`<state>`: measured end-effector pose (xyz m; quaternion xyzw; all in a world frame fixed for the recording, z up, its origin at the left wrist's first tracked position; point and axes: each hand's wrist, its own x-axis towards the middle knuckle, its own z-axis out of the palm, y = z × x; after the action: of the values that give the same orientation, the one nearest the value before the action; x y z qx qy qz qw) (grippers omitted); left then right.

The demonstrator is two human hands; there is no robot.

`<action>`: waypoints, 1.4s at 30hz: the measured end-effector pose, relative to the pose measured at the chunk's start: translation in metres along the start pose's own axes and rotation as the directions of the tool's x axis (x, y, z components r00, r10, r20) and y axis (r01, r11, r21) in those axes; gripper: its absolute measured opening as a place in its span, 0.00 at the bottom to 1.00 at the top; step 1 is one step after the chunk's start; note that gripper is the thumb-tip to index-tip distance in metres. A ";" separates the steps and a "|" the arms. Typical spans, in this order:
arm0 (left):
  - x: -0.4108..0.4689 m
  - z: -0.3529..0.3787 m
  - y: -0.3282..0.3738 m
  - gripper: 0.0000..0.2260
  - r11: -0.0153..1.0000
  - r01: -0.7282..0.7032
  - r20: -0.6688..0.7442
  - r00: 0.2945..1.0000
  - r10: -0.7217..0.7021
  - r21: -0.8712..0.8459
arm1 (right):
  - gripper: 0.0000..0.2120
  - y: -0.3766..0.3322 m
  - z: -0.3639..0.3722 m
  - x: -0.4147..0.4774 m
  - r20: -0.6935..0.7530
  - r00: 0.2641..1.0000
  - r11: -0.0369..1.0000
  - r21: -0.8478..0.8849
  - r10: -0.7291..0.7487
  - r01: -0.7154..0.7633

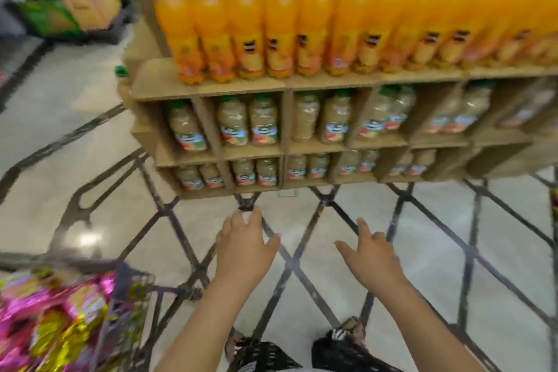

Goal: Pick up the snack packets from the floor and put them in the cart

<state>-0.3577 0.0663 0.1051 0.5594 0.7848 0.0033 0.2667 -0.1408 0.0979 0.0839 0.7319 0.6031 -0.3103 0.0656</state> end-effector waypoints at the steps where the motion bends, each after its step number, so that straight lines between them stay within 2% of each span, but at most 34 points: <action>1: 0.003 0.008 0.028 0.31 0.999 -0.037 0.020 0.999 0.037 0.013 | 0.36 0.027 -0.011 0.003 -0.018 0.999 0.998 0.044 0.040 -0.039; 9: 0.005 0.078 0.245 0.32 0.912 -0.384 0.149 0.920 0.364 0.145 | 0.35 0.224 -0.091 0.016 -0.122 0.933 0.909 0.299 0.338 -0.290; 16: 0.003 0.124 0.363 0.32 0.774 -0.580 0.231 0.813 0.534 0.253 | 0.36 0.329 -0.123 0.002 -0.136 0.830 0.766 0.487 0.541 -0.419; 23: 0.028 0.159 0.454 0.32 0.635 -0.721 0.389 0.689 0.612 0.278 | 0.35 0.383 -0.141 0.016 -0.076 0.763 0.604 0.663 0.642 -0.442; 31: 0.113 0.179 0.595 0.32 0.474 -0.848 0.488 0.525 0.697 0.236 | 0.34 0.437 -0.203 0.099 0.014 0.648 0.453 0.704 0.761 -0.547; 38: 0.188 0.169 0.718 0.31 0.358 -0.898 0.494 0.440 0.750 0.256 | 0.34 0.462 -0.277 0.183 0.001 0.624 0.414 0.747 0.782 -0.520; 42: 0.200 0.180 0.768 0.32 0.306 -0.921 0.542 0.390 0.744 0.242 | 0.34 0.487 -0.291 0.207 0.057 0.598 0.361 0.750 0.800 -0.554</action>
<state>0.3454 0.4770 0.1007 0.9265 0.2822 -0.1578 0.1924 0.4343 0.2807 0.0705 0.9194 0.0744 -0.3347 -0.1927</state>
